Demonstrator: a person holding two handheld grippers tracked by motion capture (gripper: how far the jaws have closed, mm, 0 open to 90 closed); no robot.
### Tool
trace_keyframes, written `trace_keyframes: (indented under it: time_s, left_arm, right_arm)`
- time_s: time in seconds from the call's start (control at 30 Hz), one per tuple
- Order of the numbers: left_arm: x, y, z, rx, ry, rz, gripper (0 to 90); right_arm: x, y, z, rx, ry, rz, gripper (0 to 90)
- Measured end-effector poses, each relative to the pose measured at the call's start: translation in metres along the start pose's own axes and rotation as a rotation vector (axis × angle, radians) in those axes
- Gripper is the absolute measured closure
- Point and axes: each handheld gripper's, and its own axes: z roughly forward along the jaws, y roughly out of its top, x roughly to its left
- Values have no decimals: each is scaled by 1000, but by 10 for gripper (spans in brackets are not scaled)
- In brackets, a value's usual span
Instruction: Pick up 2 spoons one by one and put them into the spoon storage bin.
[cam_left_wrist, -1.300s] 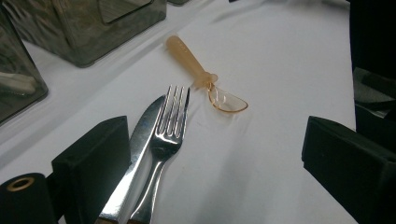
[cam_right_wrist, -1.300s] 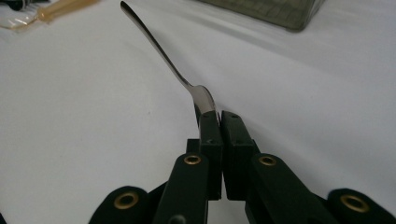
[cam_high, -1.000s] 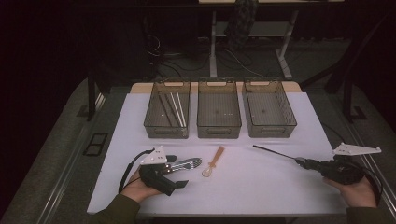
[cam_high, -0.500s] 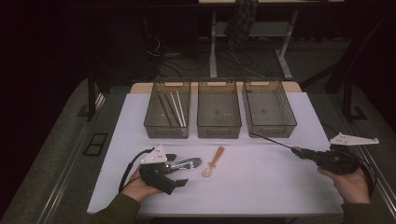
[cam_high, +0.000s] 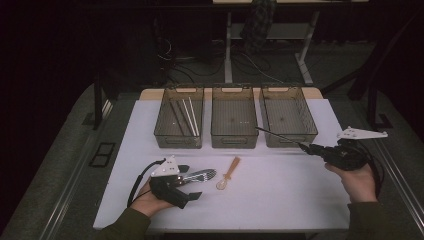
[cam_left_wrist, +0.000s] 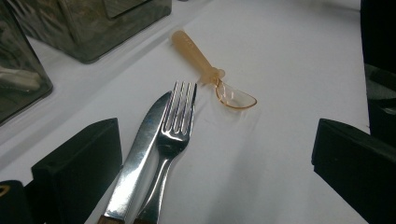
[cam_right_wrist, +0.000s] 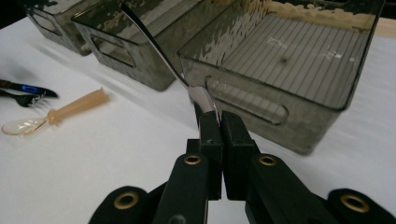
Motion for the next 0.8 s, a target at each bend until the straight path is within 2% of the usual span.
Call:
trace_keyframes:
  time_s: [0.3,0.57,0.8]
  left_arm:
    - [0,0,-1,-3,7,-1,5]
    - [0,1,-3,-14,10,-4,5]
    - [-1,2,-2,-13,8,4,5]
  right_arm:
    - [13,22,21,0,-25,-20,875]
    - [24,45,44,24,-61,-36,875]
    - [37,68,72,64,-88,-58,875]
